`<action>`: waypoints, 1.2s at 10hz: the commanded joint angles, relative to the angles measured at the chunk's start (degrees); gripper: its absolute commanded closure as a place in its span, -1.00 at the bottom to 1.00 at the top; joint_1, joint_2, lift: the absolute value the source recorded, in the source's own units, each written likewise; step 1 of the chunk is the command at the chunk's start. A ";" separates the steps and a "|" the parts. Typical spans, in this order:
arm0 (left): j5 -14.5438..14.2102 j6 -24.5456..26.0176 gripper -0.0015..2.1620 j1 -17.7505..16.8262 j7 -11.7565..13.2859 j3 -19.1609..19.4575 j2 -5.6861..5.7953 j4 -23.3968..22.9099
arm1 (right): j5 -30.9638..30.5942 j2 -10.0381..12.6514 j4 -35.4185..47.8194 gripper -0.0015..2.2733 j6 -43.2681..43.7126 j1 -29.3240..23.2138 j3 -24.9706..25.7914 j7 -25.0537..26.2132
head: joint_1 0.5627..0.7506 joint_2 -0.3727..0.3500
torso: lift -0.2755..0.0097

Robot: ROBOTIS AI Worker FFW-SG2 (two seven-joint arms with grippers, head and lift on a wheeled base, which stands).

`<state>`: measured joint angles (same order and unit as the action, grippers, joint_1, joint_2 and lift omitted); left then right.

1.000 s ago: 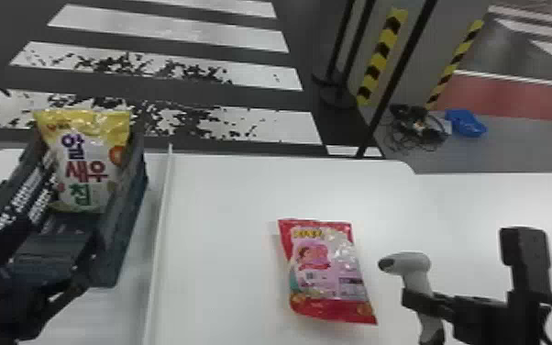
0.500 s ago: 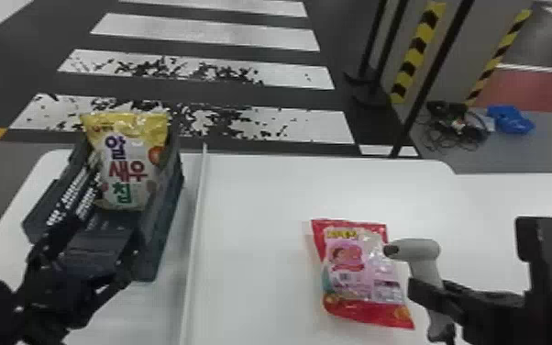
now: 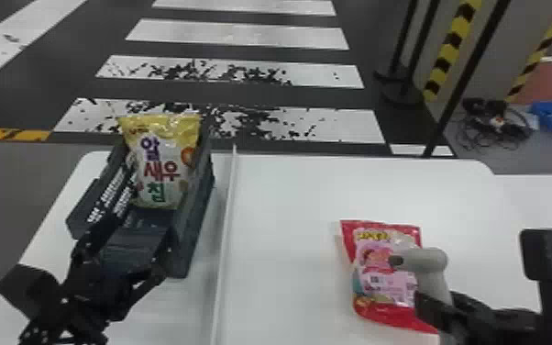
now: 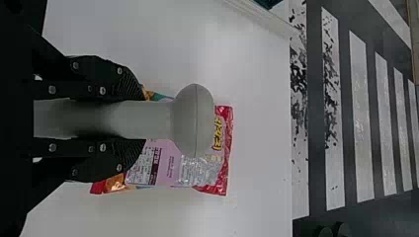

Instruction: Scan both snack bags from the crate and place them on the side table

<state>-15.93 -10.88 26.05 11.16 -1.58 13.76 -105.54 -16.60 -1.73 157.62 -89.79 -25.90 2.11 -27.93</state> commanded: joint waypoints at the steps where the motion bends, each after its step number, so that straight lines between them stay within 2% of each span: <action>1: -0.07 -0.05 -0.93 -0.30 0.00 -0.27 0.22 0.16 | -2.39 0.15 -0.03 0.99 -0.29 -0.30 -3.69 0.95 | 0.41 -0.04 | 0.26; 5: -0.33 -0.05 -0.93 -0.91 0.00 -0.97 0.66 0.77 | -3.71 0.15 -3.98 0.99 -0.29 -0.65 -8.26 5.96 | 0.41 0.04 | 0.26; 8: -0.42 -0.23 -0.93 -1.35 -0.09 -1.23 0.66 1.47 | -7.66 0.67 -9.70 0.99 -0.29 1.20 -12.74 8.68 | 0.41 0.05 | 0.26; 12: -0.42 -0.93 -0.93 -1.26 0.00 -1.15 0.66 1.83 | -11.09 0.76 -11.89 0.99 -0.29 2.69 -15.64 9.39 | 0.41 0.09 | 0.26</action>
<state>-16.36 -11.81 24.74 11.15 -2.73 14.48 -103.72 -27.36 -0.99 145.93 -89.79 -23.32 -13.26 -18.54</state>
